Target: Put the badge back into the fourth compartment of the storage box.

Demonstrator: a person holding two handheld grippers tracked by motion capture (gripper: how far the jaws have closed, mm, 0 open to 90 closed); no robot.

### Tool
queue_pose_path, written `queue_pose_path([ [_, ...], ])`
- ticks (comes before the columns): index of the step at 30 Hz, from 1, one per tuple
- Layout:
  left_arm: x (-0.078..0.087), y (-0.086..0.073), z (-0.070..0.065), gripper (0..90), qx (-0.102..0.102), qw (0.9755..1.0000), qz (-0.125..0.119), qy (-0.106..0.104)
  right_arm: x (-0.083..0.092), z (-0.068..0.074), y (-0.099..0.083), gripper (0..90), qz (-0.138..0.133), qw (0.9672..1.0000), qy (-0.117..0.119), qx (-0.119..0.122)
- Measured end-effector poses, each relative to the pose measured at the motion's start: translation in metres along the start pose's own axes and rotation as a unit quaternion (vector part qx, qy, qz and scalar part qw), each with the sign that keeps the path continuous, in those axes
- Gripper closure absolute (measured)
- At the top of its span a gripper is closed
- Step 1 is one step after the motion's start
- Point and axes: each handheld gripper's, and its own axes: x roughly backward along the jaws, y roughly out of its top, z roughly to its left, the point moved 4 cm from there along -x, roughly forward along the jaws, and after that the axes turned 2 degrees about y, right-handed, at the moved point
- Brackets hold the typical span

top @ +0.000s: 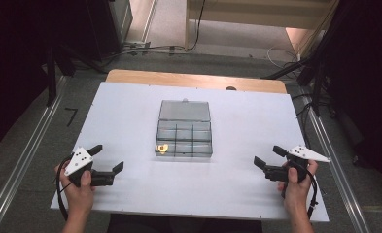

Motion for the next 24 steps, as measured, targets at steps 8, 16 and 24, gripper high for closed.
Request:
queue_pose_path([
  [8, 0.0, 0.0, 0.0, 0.0, 0.001, 1.0, 0.0, 0.001, 0.01, -0.015, -0.006, 0.0, -0.003, 0.9999, -0.013, -0.003],
  [16, 0.001, 0.0, 0.0, 0.0, 0.001, 1.0, 0.0, 0.001, 0.017, -0.026, -0.012, 0.0, 0.0, 0.9997, -0.024, -0.008],
  [24, 0.001, 0.0, 0.0, 0.0, 0.002, 1.0, -0.001, 0.0, 0.025, -0.036, -0.017, 0.0, 0.0, 0.9994, -0.032, -0.012],
])
